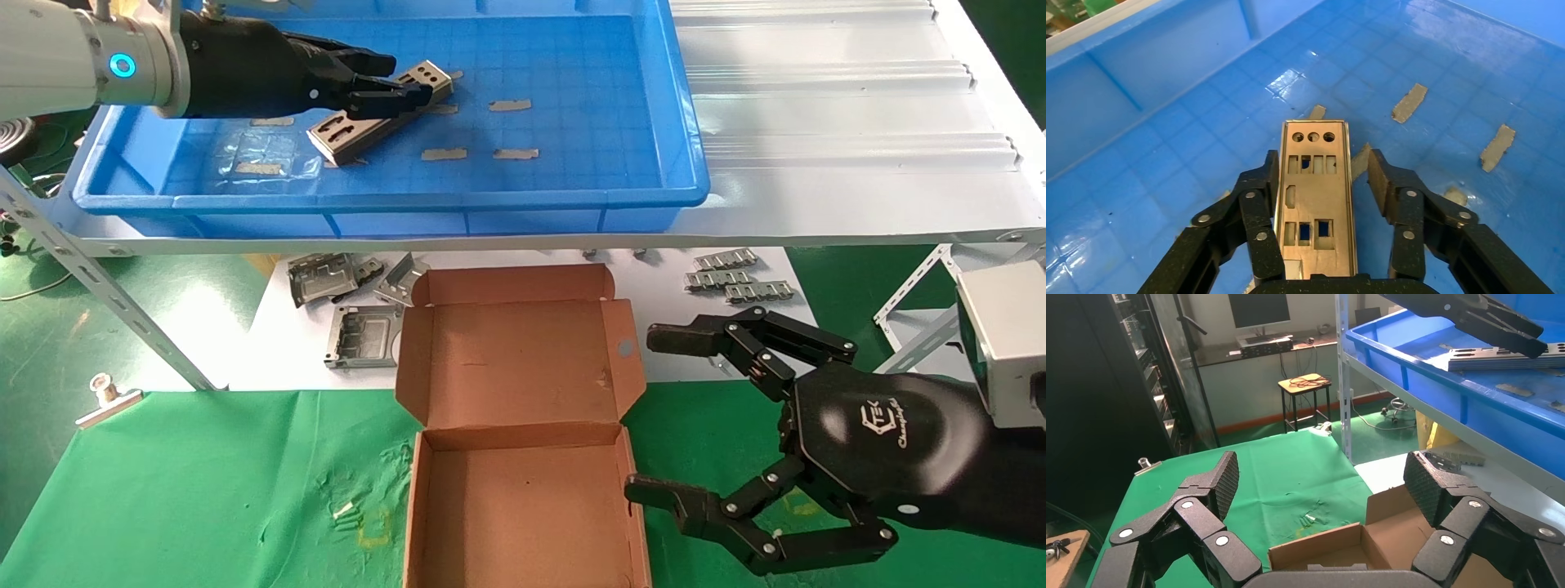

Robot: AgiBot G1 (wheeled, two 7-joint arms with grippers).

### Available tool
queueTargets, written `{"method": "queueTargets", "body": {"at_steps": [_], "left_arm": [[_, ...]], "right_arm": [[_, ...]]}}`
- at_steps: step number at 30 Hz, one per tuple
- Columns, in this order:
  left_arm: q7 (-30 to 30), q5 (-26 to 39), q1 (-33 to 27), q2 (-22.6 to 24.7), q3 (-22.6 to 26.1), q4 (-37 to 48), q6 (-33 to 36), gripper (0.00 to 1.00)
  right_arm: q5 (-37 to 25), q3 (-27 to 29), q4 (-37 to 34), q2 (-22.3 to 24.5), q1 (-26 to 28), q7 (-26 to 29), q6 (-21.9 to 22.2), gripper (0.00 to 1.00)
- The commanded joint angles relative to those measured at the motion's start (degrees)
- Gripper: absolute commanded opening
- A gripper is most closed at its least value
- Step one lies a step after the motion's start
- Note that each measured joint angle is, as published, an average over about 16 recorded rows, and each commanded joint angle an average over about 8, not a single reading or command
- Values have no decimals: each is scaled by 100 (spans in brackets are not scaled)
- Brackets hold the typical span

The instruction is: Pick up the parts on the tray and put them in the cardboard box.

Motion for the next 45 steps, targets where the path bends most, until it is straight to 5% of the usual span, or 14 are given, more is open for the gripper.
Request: {"method": "queueTargets", "body": {"at_steps": [1, 19, 21, 28, 45], "left_arm": [[7, 6, 2, -4, 4, -4, 19, 0], [39, -4, 18, -28, -3, -32, 24, 0], [56, -11, 18, -34, -8, -42, 60, 13], [121, -26, 29, -39, -19, -62, 163, 97], [172, -67, 11, -27, -48, -45, 130, 100]], "right_arm": [[0, 0, 0, 0, 0, 0, 0, 100], [0, 0, 0, 0, 0, 0, 0, 100], [0, 0, 0, 0, 0, 0, 0, 100], [0, 0, 0, 0, 0, 0, 0, 100], [0, 0, 0, 0, 0, 0, 0, 100]]}}
